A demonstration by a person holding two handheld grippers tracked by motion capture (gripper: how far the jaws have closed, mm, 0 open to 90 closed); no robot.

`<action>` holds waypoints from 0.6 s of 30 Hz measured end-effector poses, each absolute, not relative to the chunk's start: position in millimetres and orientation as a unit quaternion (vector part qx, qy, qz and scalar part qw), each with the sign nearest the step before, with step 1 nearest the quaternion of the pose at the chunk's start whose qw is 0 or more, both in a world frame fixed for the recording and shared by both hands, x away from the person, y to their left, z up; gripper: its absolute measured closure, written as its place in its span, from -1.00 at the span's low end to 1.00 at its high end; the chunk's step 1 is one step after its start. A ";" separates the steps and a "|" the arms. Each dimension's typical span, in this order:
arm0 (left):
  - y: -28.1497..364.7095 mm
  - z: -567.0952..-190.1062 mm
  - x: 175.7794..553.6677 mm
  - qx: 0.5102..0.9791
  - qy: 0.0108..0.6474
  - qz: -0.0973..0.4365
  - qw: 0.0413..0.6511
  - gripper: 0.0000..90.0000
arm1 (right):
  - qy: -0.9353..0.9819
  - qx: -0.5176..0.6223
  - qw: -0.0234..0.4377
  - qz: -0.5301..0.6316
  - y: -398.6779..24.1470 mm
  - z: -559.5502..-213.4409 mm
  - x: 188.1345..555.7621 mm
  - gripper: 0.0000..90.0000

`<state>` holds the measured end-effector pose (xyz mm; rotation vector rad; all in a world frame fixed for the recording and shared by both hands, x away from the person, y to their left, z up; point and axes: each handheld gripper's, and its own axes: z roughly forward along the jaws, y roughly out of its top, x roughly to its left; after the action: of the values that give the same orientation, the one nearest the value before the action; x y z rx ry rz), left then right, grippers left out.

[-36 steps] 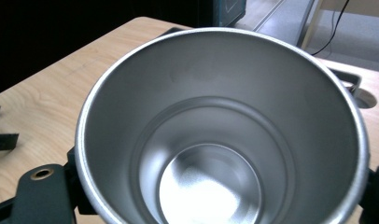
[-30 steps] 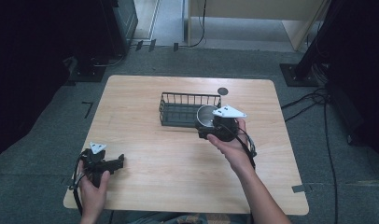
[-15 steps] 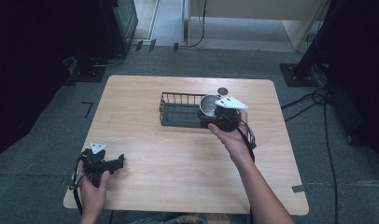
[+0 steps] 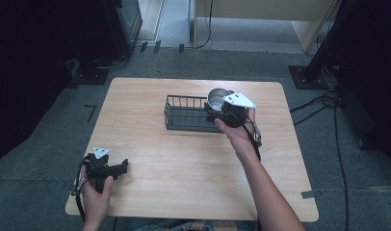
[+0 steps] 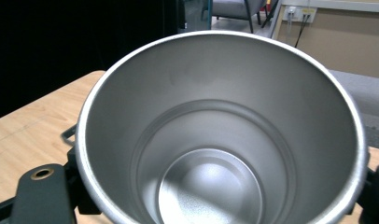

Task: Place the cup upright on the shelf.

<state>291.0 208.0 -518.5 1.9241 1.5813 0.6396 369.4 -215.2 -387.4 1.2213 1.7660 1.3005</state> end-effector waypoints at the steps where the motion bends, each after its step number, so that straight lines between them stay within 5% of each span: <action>1: 208.0 -518.5 291.0 0.718 0.590 0.239 0.281 -1.00 | 0.668 0.463 0.313 0.492 -214.9 -387.5 371.6 -0.61; 18: 208.2 -518.4 290.9 0.719 0.590 0.238 0.281 -1.00 | 0.685 0.483 0.301 0.456 -205.3 -403.8 417.7 -0.61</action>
<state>290.9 208.2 -518.4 1.9269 1.5806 0.6389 417.7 -205.3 -403.8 1.2806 1.8169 1.2092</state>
